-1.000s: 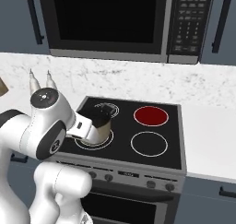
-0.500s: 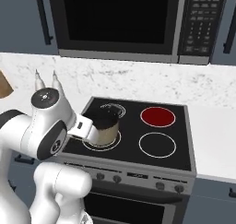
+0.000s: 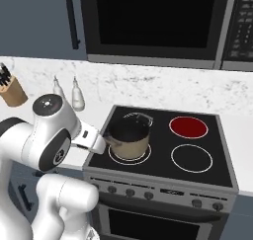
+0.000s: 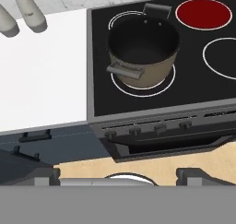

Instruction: Turn off the rear right burner of the stove.

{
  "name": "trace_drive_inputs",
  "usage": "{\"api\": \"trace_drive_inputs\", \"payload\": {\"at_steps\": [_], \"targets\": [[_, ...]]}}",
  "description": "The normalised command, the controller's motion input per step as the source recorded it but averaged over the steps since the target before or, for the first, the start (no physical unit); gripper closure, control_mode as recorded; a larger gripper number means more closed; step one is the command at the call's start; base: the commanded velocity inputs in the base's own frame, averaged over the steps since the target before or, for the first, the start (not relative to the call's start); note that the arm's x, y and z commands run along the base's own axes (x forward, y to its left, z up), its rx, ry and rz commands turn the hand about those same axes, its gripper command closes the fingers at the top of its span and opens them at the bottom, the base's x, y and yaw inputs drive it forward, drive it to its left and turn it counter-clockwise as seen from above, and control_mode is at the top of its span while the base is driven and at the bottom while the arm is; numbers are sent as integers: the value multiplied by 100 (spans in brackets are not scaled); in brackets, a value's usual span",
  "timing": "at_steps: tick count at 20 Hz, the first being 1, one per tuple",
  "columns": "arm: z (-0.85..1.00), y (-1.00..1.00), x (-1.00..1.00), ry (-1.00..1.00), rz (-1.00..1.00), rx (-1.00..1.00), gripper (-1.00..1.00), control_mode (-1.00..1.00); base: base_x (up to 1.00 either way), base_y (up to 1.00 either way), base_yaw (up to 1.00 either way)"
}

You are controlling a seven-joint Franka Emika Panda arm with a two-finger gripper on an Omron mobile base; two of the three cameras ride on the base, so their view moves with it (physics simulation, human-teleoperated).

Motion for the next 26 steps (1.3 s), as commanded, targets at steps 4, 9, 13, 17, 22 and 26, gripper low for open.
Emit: {"api": "trace_drive_inputs", "payload": {"at_steps": [4, 9, 13, 17, 22, 26], "targets": [[0, 0, 0, 0, 0, 0, -100, 100, 0, 42, 0], [0, 0, 0, 0, 0, 0, -100, 100, 0, 31, 0], [0, 0, 0, 0, 0, 0, -100, 100, 0, 32, 0], [0, 0, 0, 0, 0, 0, -100, 100, -3, 28, 0], [0, 0, 0, 0, 0, 0, -100, 100, -10, 21, 0], [0, 0, 0, 0, 0, 0, -100, -100, 0, 3, 0]]}}
